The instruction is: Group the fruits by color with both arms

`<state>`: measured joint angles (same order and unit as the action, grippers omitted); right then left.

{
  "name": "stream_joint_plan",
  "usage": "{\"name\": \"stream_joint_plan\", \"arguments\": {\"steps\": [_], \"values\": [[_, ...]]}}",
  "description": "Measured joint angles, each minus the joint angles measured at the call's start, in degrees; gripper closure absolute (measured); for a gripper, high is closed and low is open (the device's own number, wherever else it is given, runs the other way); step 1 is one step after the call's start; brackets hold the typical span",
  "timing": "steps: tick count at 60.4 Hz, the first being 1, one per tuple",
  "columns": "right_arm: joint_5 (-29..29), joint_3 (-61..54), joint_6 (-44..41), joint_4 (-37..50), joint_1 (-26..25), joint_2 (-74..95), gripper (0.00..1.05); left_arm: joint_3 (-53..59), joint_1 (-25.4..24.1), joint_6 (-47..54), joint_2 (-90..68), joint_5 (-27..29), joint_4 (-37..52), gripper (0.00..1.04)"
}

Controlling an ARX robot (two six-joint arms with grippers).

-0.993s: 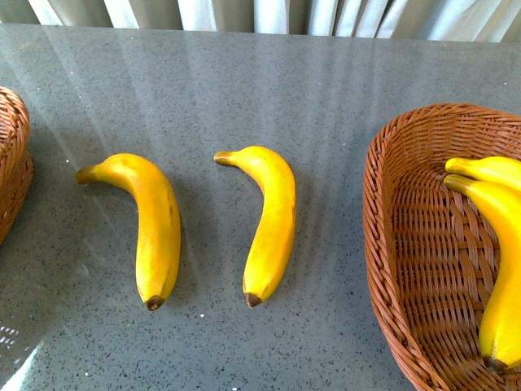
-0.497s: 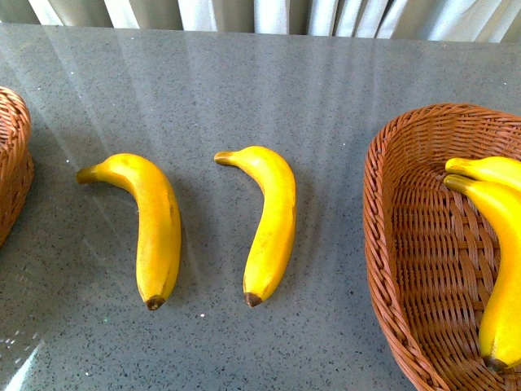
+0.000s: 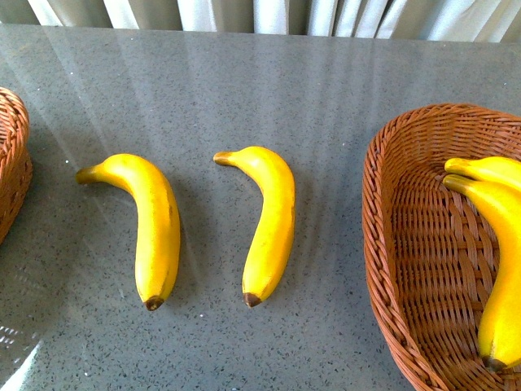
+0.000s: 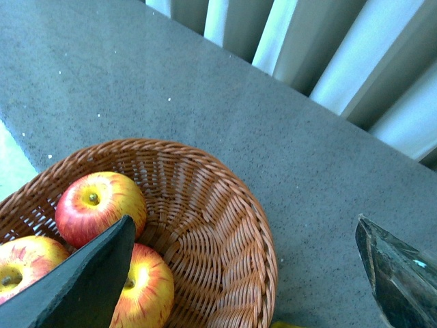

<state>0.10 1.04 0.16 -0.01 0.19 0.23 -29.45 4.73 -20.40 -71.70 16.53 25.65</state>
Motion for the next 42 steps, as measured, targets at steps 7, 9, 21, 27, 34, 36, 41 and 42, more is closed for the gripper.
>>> {"name": "stream_joint_plan", "arguments": {"steps": [7, 9, 21, 27, 34, 36, 41, 42], "values": [[0.07, 0.0, -0.02, 0.0, 0.0, 0.0, 0.09, 9.03, -3.89, 12.35, 3.69, -15.28, 19.74, 0.37], [0.02, 0.0, -0.02, 0.0, 0.0, 0.0, 0.09, 10.25, -4.17, 14.43, 4.72, -15.76, 21.35, 0.43], [0.02, 0.0, 0.0, 0.0, 0.0, 0.0, 0.09, 16.5, -4.48, 18.84, 10.71, -16.41, 21.92, 0.77], [0.02, 0.0, 0.0, 0.0, 0.0, 0.0, 0.09, 18.99, -4.48, 19.32, 14.14, -16.52, 21.0, 0.95], [0.02, 0.0, 0.0, 0.0, 0.0, 0.0, 0.09, 21.18, -4.48, 19.54, 17.99, -16.52, 19.45, 1.03], [0.02, 0.0, 0.0, 0.0, 0.0, 0.0, 0.09, 21.94, -4.48, 19.58, 19.34, -16.52, 18.71, 1.03], [0.02, 0.0, -0.02, 0.0, 0.0, 0.0, 0.09, 23.06, -4.48, 19.61, 21.84, -16.52, 17.29, 1.03], [0.02, 0.0, -0.02, 0.0, 0.0, 0.0, 0.09, 23.32, -4.48, 19.63, 22.53, -16.52, 16.9, 1.03]]}}
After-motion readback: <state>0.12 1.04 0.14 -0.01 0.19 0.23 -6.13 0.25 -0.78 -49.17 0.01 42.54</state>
